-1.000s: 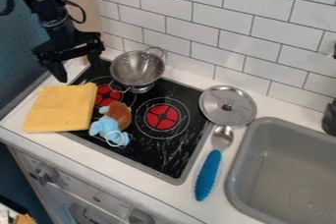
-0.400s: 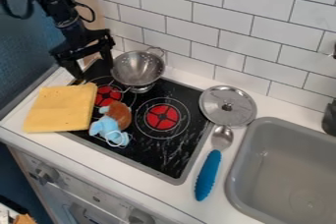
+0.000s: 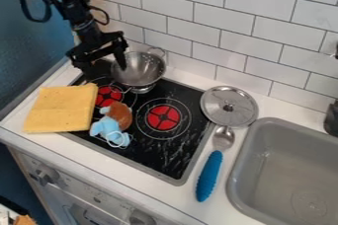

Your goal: Mova a panela de prata para o lado esquerdo do fogão

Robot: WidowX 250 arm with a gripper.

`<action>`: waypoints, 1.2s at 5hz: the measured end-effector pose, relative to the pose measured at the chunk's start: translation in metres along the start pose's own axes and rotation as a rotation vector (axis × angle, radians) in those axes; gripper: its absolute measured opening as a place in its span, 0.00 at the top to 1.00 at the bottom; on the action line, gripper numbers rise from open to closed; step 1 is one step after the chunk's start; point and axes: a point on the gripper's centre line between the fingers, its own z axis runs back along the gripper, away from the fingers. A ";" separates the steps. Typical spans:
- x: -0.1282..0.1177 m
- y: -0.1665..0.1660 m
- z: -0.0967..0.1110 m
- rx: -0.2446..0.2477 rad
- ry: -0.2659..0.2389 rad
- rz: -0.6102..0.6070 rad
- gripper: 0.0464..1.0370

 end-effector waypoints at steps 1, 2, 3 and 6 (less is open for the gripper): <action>-0.002 -0.012 -0.012 -0.025 0.036 -0.038 0.09; 0.001 -0.017 -0.012 -0.048 0.026 -0.062 0.37; 0.000 -0.015 -0.015 -0.046 0.015 -0.062 0.68; -0.011 -0.015 -0.015 -0.059 0.036 -0.086 0.96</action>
